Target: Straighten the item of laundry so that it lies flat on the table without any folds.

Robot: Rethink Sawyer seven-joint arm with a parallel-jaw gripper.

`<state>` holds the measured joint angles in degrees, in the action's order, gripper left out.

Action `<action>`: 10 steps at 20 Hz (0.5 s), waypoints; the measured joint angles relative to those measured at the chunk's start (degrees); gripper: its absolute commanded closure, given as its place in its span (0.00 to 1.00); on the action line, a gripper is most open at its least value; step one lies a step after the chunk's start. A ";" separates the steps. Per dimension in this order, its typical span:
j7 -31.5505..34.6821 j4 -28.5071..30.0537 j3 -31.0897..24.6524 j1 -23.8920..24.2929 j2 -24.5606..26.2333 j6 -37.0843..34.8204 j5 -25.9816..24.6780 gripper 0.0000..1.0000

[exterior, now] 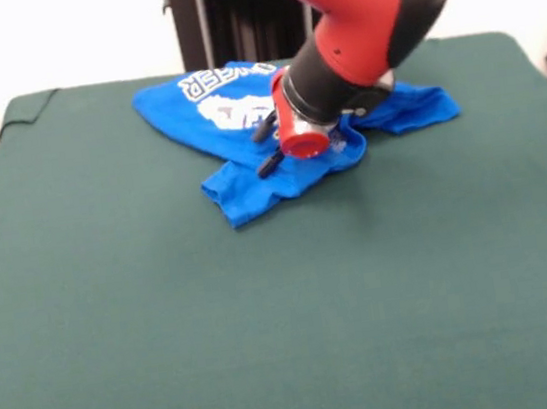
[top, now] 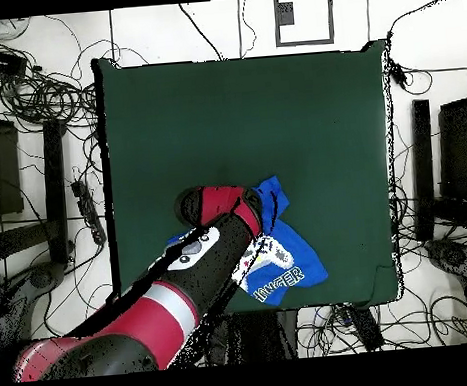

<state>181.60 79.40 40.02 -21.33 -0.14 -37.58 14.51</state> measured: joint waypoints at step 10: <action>0.00 -0.21 0.73 -0.59 0.67 0.01 0.86 0.00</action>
<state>181.60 79.20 40.75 -21.92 0.54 -37.57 15.37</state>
